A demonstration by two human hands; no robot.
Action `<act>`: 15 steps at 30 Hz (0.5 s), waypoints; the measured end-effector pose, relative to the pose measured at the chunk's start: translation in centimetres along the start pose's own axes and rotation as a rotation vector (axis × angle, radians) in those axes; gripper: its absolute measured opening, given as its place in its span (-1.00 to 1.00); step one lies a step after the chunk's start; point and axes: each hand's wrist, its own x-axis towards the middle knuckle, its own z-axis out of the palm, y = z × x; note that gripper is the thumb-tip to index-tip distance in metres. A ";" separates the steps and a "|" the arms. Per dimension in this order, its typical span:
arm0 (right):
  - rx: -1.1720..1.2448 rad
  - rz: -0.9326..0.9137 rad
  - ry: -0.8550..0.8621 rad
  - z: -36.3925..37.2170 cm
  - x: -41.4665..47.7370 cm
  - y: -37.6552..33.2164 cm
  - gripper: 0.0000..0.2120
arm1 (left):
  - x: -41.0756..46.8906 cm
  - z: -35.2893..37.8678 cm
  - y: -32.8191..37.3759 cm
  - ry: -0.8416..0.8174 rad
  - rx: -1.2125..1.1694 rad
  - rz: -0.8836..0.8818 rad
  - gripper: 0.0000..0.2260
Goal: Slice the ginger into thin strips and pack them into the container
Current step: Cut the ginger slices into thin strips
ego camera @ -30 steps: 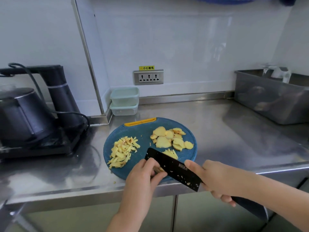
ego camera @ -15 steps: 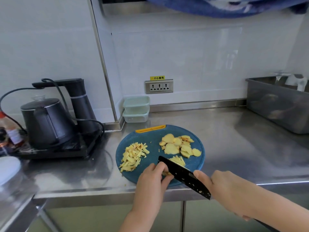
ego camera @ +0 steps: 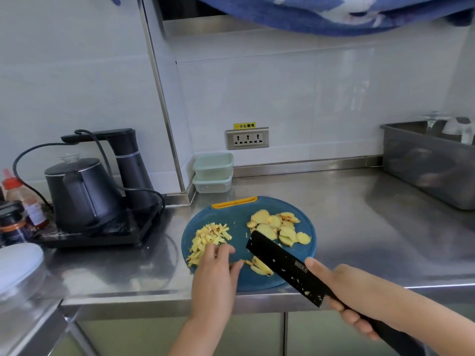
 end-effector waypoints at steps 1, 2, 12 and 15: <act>0.047 -0.011 -0.015 -0.2 -0.1 -0.1 -0.35 | 0.1 -0.1 -0.3 0.003 0.001 0.003 -0.75; 0.084 -0.029 -0.020 -0.5 -0.1 -0.3 -0.35 | 0.1 -0.3 -0.5 0.005 -0.004 0.009 -0.72; 0.100 -0.121 0.032 -1.2 -0.2 -0.1 -0.36 | -1.1 -0.2 1.3 -0.144 -0.068 0.368 -0.83; 0.105 -0.106 0.039 -1.2 -0.4 0.4 -0.36 | -0.6 -0.5 1.2 -0.228 -0.058 0.392 -0.78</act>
